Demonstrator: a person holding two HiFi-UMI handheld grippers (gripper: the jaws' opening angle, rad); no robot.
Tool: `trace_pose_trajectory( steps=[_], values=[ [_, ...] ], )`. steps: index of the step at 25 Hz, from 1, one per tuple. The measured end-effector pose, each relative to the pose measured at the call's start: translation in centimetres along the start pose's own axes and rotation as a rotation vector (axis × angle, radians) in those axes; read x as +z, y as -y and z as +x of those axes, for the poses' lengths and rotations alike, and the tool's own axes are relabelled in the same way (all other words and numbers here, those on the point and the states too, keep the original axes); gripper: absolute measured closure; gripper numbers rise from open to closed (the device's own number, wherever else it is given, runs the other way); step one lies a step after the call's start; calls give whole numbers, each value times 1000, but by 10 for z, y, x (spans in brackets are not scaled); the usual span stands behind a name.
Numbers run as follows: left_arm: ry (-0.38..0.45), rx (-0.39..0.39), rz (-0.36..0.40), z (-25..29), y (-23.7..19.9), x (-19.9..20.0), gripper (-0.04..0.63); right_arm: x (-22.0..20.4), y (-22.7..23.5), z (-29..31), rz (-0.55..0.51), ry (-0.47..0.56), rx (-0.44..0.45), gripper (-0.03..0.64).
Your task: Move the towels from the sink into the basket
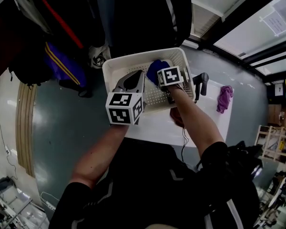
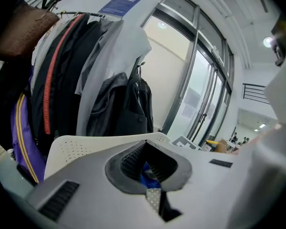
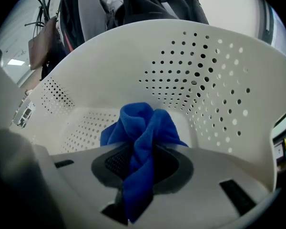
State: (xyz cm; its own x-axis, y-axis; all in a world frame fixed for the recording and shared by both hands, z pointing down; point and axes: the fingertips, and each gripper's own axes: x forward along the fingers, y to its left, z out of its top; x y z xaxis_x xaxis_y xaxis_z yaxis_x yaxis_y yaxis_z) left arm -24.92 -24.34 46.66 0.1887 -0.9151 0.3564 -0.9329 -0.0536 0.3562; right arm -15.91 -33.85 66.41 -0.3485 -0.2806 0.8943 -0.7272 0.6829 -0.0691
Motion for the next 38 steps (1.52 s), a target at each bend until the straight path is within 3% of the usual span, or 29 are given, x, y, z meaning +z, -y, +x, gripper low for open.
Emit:
trace_pose_trajectory(
  steps=[3,6,12,17,20,24,38],
  values=[
    [-5,-20,22,-3,5,2,589,1,0,-3,24,1,3,488],
    [0,-29,39,-6,8,6,589,6,-1,-11,44,25,4,414],
    [20,-61,35,-9,15,12,589,28,-3,-46,39,141,-9,414],
    [53,-118,112,-24,26,20,589,48,-20,-95,38,283,66,417],
    [52,-160,108,-29,32,24,589,56,-34,-127,-22,366,121,460],
    [79,-205,107,-38,44,30,589,53,-39,-170,-27,464,115,537],
    [104,-424,170,-66,118,37,589,-2,-29,-314,58,770,39,601]
  ],
)
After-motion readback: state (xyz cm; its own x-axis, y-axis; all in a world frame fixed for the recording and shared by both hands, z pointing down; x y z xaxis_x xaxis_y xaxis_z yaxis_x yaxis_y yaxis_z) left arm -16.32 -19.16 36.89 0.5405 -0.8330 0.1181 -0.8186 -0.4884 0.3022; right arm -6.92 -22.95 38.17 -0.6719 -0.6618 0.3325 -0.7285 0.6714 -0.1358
